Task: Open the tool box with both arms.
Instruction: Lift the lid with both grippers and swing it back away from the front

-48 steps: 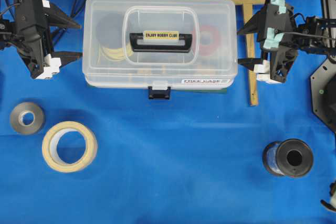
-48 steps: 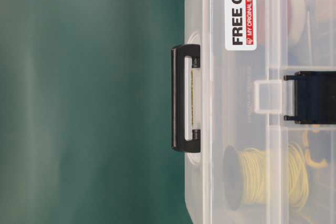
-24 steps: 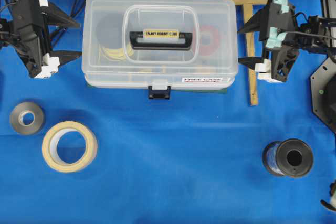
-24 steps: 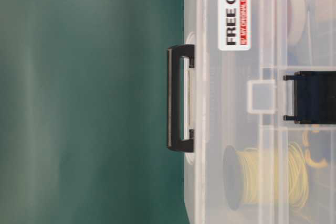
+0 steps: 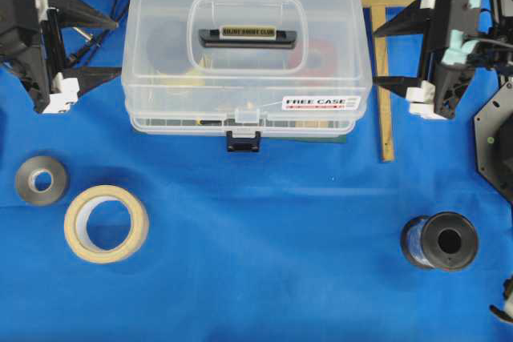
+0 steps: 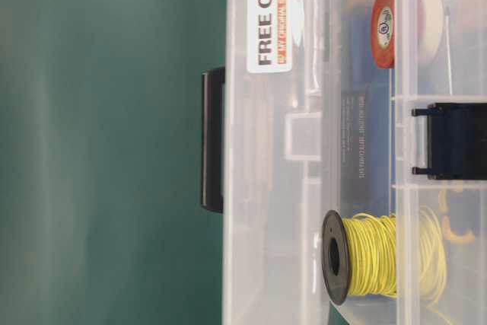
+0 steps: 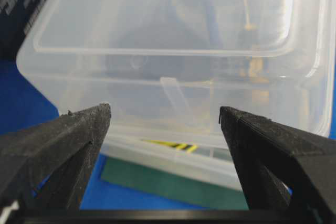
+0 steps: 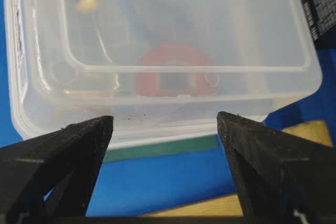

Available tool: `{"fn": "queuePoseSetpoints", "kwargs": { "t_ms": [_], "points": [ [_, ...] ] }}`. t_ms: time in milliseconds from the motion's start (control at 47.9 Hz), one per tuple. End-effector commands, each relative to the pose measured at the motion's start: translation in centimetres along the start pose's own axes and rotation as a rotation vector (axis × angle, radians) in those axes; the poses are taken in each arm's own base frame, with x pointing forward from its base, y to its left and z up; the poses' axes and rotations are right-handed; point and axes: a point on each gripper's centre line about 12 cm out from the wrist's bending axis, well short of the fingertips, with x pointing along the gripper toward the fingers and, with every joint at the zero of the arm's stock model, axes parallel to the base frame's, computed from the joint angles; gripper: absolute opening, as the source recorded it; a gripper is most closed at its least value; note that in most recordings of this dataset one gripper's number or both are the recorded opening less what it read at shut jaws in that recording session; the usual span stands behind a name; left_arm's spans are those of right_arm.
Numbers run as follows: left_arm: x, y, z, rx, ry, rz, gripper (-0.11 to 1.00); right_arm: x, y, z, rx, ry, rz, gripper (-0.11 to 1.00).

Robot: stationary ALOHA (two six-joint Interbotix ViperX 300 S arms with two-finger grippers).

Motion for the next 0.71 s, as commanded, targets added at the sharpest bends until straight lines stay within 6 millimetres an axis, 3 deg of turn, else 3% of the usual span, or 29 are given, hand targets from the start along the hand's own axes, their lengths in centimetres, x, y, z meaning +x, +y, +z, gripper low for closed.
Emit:
{"fn": "queuePoseSetpoints", "kwargs": {
  "t_ms": [0,689],
  "points": [
    [-0.5,-0.3,2.9,-0.001,-0.128,-0.010,0.91,-0.8,0.2,2.3,0.008,-0.100,0.010,0.82],
    [-0.7,1.9,3.7,-0.019,-0.201,0.078,0.91,-1.6,-2.5,3.3,0.060,-0.186,-0.088,0.82]
  ]
}}
